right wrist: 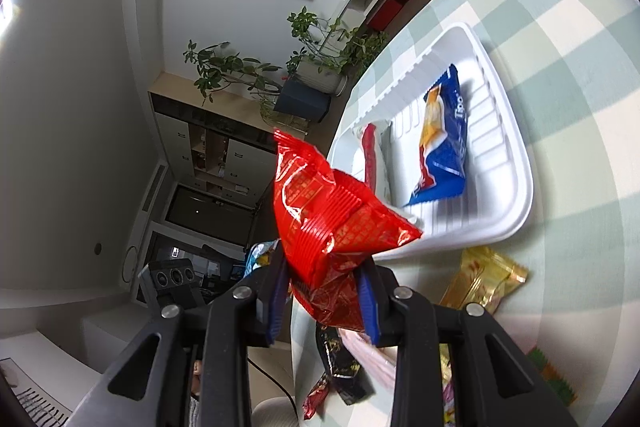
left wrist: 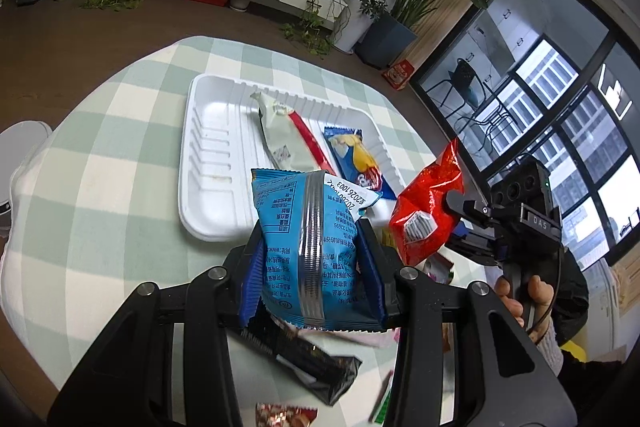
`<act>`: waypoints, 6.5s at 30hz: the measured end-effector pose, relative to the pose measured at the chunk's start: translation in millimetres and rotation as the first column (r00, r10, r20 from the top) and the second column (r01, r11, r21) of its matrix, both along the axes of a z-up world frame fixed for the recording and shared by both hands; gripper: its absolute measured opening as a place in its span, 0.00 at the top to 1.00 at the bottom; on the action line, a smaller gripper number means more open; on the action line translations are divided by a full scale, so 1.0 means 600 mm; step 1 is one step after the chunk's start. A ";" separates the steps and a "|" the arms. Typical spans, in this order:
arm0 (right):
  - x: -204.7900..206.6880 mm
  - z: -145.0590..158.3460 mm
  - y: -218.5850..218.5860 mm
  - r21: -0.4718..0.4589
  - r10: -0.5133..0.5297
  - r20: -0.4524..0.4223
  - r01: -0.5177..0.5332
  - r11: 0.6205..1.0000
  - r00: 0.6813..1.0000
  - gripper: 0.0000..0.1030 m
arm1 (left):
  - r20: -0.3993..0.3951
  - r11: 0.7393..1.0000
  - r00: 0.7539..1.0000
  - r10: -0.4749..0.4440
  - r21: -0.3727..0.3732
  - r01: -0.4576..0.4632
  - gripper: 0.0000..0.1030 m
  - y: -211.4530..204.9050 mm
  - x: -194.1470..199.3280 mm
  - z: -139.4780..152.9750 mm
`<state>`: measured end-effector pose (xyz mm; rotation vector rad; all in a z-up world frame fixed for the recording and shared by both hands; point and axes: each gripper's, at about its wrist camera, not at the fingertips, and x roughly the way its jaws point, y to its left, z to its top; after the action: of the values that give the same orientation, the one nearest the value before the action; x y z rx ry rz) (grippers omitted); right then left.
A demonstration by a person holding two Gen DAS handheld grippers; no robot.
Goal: Organize snacks
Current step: 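Carry the blue wafer packet and red bag over the tray and lower them, then open both tools to drop the packets into the tray, then grasp the black packet with the left tool while the right tool grasps the pink Pororo bar, then carry the black packet and pink Pororo bar over the white tray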
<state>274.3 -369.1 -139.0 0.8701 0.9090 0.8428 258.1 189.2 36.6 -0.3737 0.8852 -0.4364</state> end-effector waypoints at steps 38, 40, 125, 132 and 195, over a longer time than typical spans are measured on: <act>0.065 0.024 0.030 -0.206 -0.026 0.084 0.043 0.978 0.996 0.46 | -0.050 0.987 0.986 0.158 0.020 -0.157 0.57 0.011 0.172 -0.076; 0.059 0.033 0.028 -0.209 -0.032 0.101 0.052 0.977 0.994 0.45 | -0.041 0.984 0.984 0.174 0.041 -0.173 0.52 0.011 0.174 -0.076; -0.206 -0.052 0.000 -0.522 -0.058 0.171 0.140 0.841 0.984 0.60 | -0.068 0.938 0.954 0.292 0.215 -0.272 0.60 -0.068 -0.091 -0.148; -0.197 -0.062 -0.019 -0.452 -0.074 0.147 0.133 0.882 0.986 0.70 | -0.081 0.957 0.961 0.264 0.145 -0.251 0.78 -0.064 -0.095 -0.154; -0.097 -0.048 -0.110 0.128 -0.104 -0.032 0.107 0.986 0.994 0.74 | -0.087 0.920 0.968 0.237 -0.299 -0.252 0.80 0.045 -0.046 -0.071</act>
<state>215.9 -435.3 -167.9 1.0352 0.8293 0.8070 230.5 216.4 -6.1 -0.7773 0.8053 -0.3342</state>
